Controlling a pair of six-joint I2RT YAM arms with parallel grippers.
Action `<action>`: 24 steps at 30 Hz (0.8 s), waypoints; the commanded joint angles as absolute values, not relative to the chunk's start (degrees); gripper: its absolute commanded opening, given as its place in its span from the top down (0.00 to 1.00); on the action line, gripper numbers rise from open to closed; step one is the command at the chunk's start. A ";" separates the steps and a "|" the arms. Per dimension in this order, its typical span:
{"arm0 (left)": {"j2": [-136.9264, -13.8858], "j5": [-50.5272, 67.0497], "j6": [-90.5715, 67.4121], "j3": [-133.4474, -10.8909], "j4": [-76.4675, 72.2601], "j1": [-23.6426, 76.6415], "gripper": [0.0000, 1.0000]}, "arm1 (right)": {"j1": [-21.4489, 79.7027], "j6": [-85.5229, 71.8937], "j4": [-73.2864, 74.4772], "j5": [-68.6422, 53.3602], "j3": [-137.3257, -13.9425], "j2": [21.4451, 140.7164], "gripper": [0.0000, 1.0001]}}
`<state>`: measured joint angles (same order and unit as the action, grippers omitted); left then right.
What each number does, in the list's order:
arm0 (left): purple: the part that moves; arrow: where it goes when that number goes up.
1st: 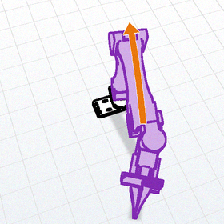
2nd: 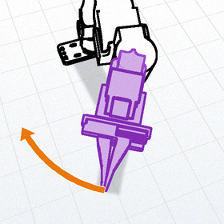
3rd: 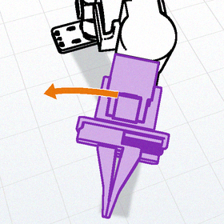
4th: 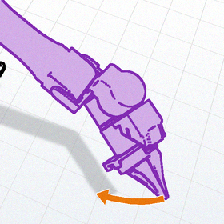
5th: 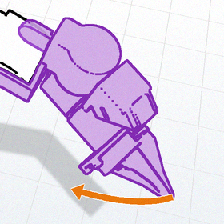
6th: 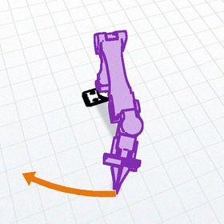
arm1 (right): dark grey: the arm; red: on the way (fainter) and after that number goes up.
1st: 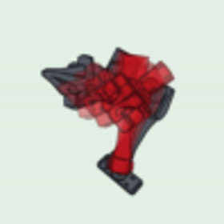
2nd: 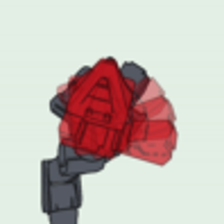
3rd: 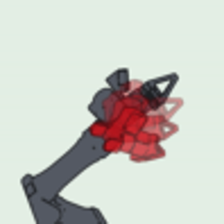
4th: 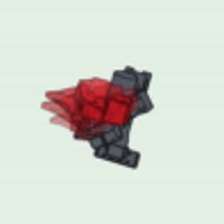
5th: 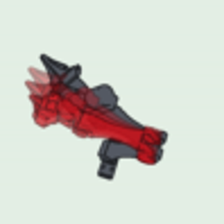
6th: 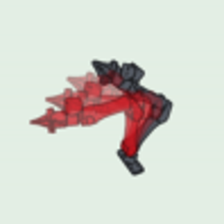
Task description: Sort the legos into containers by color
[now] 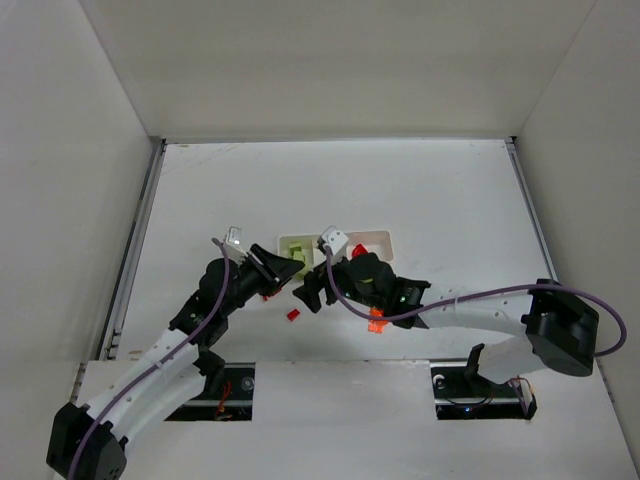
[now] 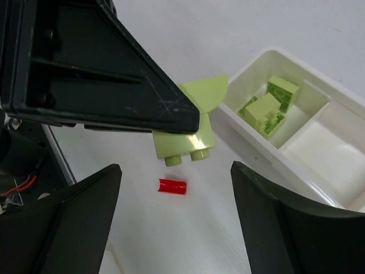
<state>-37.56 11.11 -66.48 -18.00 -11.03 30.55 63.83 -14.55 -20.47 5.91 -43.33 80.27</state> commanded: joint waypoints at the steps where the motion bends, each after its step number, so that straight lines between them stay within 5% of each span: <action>1: -36.47 11.17 -68.73 -18.55 -14.94 32.56 0.90 | 64.20 -13.18 -24.43 4.22 -43.86 79.02 0.18; 9: -36.39 11.86 -68.38 -17.14 -14.59 34.06 0.90 | 64.11 -14.15 -26.98 3.43 -42.80 78.58 0.31; 18: -36.21 12.22 -67.76 -17.23 -14.33 34.49 0.90 | 63.06 -15.56 -28.92 3.25 -41.40 77.79 0.58; 24: -36.39 11.78 -66.10 -17.49 -12.57 33.44 0.90 | 62.27 -16.26 -29.18 3.16 -39.82 75.85 0.64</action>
